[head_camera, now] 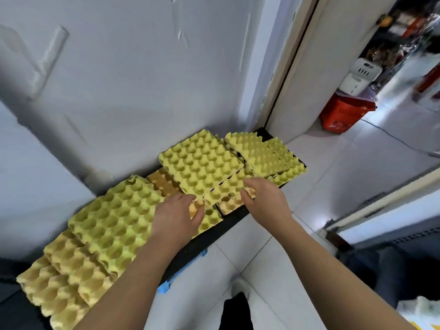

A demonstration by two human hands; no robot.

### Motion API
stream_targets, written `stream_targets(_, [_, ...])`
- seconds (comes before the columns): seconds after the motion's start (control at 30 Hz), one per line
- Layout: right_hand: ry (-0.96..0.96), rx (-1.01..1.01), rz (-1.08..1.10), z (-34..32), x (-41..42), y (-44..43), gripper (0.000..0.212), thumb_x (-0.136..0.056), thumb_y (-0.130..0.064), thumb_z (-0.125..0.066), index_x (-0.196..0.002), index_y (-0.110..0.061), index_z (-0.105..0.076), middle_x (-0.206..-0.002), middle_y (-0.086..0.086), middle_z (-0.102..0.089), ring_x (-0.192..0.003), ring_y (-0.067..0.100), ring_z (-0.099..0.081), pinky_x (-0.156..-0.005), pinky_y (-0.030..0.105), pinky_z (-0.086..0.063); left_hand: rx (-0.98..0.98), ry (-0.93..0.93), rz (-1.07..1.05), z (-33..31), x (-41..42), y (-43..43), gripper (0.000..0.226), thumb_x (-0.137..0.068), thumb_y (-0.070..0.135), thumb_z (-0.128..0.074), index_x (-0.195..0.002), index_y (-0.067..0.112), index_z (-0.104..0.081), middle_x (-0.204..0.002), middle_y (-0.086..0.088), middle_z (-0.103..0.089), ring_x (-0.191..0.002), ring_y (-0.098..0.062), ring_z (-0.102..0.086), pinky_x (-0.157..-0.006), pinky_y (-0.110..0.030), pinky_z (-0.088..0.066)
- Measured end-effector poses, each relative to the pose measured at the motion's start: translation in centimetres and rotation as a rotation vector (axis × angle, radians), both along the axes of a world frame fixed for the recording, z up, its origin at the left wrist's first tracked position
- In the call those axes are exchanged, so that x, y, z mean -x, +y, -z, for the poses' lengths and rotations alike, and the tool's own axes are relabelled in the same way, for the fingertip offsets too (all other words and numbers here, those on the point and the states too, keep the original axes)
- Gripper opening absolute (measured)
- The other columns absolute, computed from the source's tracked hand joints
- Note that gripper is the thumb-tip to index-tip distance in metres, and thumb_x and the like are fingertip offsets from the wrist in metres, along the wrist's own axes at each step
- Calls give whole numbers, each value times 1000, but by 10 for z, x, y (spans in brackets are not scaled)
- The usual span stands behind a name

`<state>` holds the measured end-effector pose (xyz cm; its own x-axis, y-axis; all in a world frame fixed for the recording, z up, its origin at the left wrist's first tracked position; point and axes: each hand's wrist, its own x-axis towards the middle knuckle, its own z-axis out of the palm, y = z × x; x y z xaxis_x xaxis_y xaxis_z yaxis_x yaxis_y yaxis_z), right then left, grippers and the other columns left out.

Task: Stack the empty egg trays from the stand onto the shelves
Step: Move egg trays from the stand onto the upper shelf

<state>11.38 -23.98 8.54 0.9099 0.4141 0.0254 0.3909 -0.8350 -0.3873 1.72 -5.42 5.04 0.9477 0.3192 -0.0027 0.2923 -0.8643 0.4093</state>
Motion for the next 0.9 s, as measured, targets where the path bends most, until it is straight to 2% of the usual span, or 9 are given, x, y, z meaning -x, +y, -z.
stream_targets(0.27, [118,66,-199,71,-138,4,42,-95,-32,-50,-132,-12,-52,-134,5,-54,-123,18,-47,-101,30,-39,153,166,-295,60,-91,-11,44,-92,44,-53,-129,21,-57,-123,2,-59,-113,-20,-54,-88,-34,-48])
stream_targets(0.4, [214,94,-218,114,-190,19,53,-95,-38,-50,-141,-15,-42,-145,4,-41,-135,19,-34,-109,33,-30,251,281,-422,98,-122,-1,52,-89,47,-57,-131,18,-51,-127,-3,-54,-113,-24,-53,-89,-38,-48])
stream_targets(0.5, [289,92,-207,147,-219,32,58,-94,-41,-50,-145,-17,-36,-150,6,-33,-139,20,-28,-111,34,-26,271,359,-460,126,-144,10,66,-87,49,-60,-141,19,-38,-139,-5,-44,-123,-26,-47,-93,-40,-45])
stream_targets(0.63, [338,137,-189,186,-249,49,63,-93,-48,-50,-147,-22,-30,-156,5,-22,-142,23,-20,-113,36,-22,323,448,-477,169,-171,25,85,-87,54,-58,-151,15,-17,-153,-10,-26,-139,-28,-31,-107,-41,-35])
stream_targets(0.83, [433,232,-135,245,-289,67,75,-89,-57,-49,-150,-31,-14,-159,9,-5,-145,32,-10,-115,45,-19,521,472,-617,218,-201,42,101,-83,54,-65,-154,21,-1,-157,-13,-14,-142,-32,-24,-107,-47,-34])
stream_targets(0.9, [467,267,-97,259,-298,72,79,-86,-60,-50,-150,-34,-10,-158,13,-4,-144,35,-11,-116,48,-19,611,463,-675,228,-206,44,106,-81,56,-65,-153,25,6,-158,-12,-14,-141,-34,-27,-107,-49,-34])
